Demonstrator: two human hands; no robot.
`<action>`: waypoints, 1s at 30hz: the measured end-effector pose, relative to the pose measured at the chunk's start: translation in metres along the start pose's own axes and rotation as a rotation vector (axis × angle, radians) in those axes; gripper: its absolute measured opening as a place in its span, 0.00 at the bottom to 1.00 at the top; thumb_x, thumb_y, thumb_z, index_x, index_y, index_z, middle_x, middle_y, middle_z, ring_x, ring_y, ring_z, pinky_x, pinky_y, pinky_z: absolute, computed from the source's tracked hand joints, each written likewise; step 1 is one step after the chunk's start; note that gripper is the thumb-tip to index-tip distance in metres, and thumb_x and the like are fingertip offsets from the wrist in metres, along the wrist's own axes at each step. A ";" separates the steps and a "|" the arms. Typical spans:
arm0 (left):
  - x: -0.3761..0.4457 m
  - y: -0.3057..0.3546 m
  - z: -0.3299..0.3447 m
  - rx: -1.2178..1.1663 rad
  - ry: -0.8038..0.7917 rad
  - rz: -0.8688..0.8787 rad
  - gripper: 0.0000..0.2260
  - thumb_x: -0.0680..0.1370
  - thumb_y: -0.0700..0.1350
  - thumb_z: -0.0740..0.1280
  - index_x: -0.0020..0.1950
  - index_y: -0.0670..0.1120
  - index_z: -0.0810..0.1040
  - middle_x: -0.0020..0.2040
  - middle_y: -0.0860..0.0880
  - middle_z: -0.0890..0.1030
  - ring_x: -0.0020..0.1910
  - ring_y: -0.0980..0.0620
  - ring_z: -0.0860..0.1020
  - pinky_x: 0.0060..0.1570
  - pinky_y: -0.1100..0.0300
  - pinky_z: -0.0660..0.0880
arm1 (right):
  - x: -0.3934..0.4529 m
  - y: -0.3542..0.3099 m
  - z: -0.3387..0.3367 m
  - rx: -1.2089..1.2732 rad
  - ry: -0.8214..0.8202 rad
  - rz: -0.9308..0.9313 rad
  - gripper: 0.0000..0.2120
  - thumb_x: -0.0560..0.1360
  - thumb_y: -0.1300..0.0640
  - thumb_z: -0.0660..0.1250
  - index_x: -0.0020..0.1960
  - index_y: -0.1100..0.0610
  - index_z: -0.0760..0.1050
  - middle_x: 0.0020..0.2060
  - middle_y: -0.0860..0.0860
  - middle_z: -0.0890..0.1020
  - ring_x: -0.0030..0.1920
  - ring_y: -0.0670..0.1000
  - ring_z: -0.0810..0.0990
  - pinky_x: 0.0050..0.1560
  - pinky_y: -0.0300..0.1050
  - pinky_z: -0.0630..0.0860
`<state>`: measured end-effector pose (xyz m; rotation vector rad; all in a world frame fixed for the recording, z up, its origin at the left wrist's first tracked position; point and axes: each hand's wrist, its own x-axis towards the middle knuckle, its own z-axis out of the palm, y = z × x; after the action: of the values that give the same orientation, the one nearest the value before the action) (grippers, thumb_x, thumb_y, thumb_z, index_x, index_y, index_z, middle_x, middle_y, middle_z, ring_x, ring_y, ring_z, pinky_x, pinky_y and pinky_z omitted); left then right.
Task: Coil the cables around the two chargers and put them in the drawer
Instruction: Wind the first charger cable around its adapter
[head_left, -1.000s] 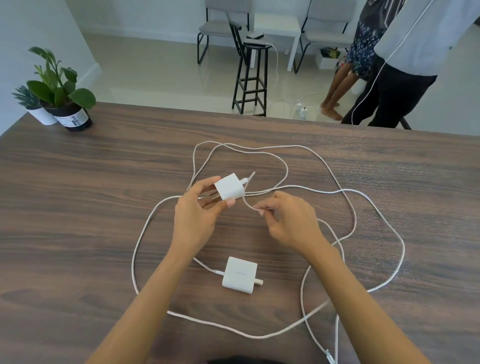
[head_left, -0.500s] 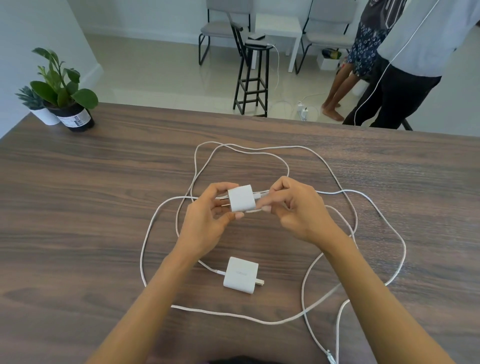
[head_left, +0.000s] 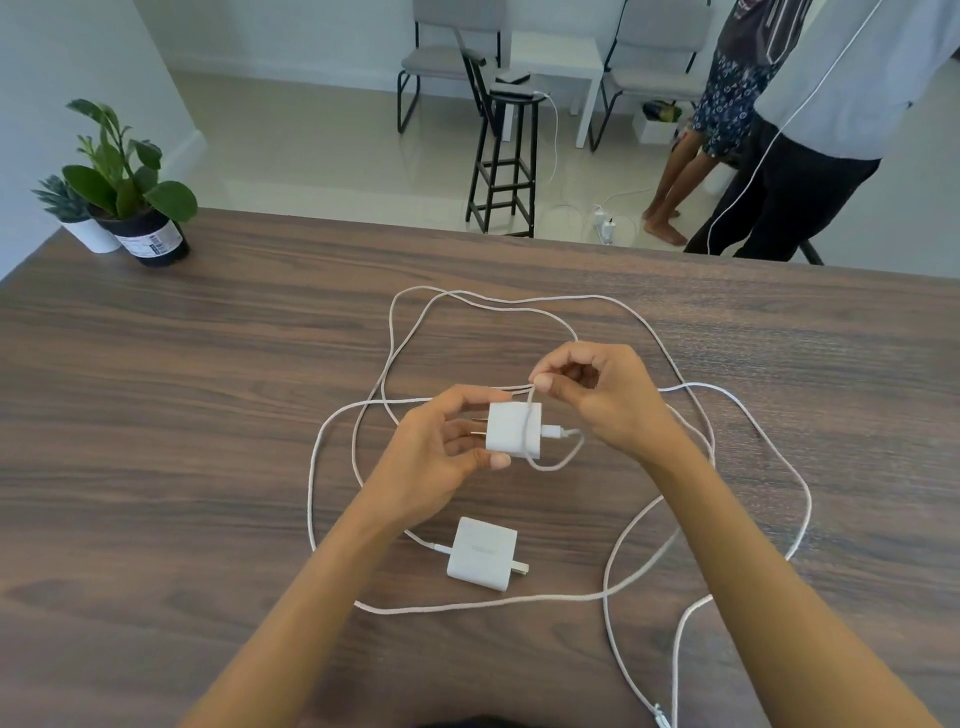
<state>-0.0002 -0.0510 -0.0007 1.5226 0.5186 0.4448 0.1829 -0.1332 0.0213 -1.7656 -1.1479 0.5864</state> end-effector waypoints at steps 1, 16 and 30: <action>-0.001 0.001 0.001 -0.002 -0.007 0.016 0.24 0.68 0.29 0.73 0.57 0.50 0.76 0.55 0.53 0.80 0.48 0.56 0.80 0.50 0.62 0.76 | 0.001 0.001 0.001 0.023 0.012 0.013 0.07 0.70 0.61 0.73 0.36 0.50 0.81 0.33 0.51 0.82 0.34 0.50 0.75 0.40 0.44 0.73; 0.000 -0.004 0.007 0.055 -0.002 0.164 0.26 0.72 0.26 0.66 0.58 0.54 0.80 0.58 0.53 0.78 0.59 0.52 0.77 0.56 0.64 0.73 | 0.004 0.020 0.012 0.065 0.123 0.129 0.06 0.70 0.56 0.74 0.36 0.55 0.79 0.30 0.51 0.77 0.32 0.48 0.71 0.36 0.43 0.70; 0.011 -0.003 0.011 -0.075 0.264 0.228 0.19 0.76 0.30 0.65 0.62 0.48 0.76 0.59 0.54 0.80 0.60 0.58 0.77 0.58 0.67 0.72 | -0.035 0.035 0.040 0.659 0.007 0.534 0.08 0.75 0.56 0.67 0.49 0.56 0.83 0.29 0.51 0.74 0.27 0.46 0.69 0.30 0.38 0.65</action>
<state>0.0149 -0.0539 -0.0043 1.4646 0.5270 0.8412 0.1518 -0.1512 -0.0309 -1.4641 -0.3760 1.1251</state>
